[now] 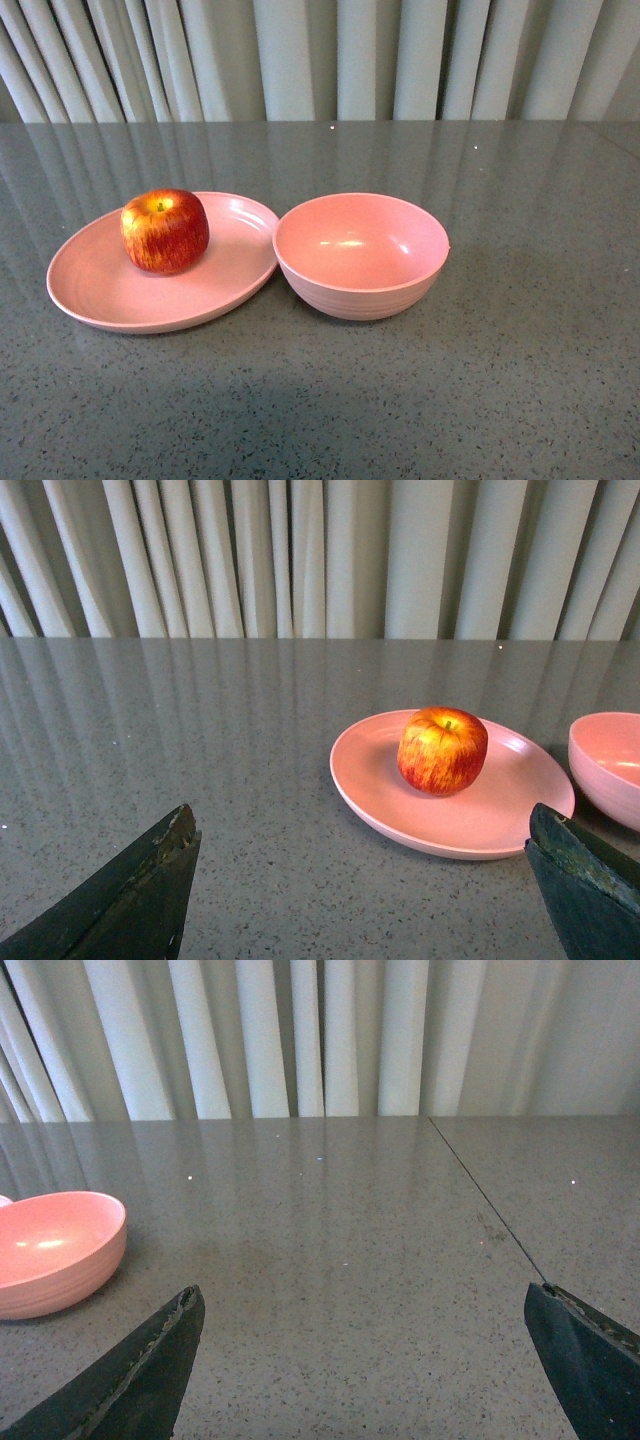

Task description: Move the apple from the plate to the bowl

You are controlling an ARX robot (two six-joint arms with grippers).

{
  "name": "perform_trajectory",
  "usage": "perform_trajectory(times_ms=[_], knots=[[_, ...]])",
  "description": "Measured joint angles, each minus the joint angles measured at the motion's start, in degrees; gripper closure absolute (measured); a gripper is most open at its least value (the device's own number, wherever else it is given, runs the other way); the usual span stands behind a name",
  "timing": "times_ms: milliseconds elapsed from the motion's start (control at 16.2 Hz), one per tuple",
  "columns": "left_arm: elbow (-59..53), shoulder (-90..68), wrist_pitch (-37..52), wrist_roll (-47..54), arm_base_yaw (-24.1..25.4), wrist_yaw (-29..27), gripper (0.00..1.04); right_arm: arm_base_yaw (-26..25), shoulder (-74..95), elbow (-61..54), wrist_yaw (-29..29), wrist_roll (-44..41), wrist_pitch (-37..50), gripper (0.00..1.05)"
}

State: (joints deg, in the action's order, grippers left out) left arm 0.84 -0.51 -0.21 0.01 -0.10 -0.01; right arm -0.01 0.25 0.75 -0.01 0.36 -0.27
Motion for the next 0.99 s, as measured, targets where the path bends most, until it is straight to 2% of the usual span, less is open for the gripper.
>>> perform_trajectory(times_ms=[556,679,802,988], knots=[[0.0,0.0,0.0,0.0,0.0,0.0,0.07,0.0,0.0,0.0,0.0,0.0,0.0,0.07],[4.22,-6.43,-11.08,1.05,-1.03,-2.64,0.07,0.0,0.0,0.0,0.02,0.04,0.0,0.07],[6.51,-11.91,-7.19,1.81,-0.94,-1.38,0.07,0.0,0.0,0.0,0.02,-0.02,0.02,0.07],[11.54,-25.11,7.43,1.97,-1.07,2.36,0.07,0.0,0.0,0.0,0.0,-0.02,0.04,0.07]])
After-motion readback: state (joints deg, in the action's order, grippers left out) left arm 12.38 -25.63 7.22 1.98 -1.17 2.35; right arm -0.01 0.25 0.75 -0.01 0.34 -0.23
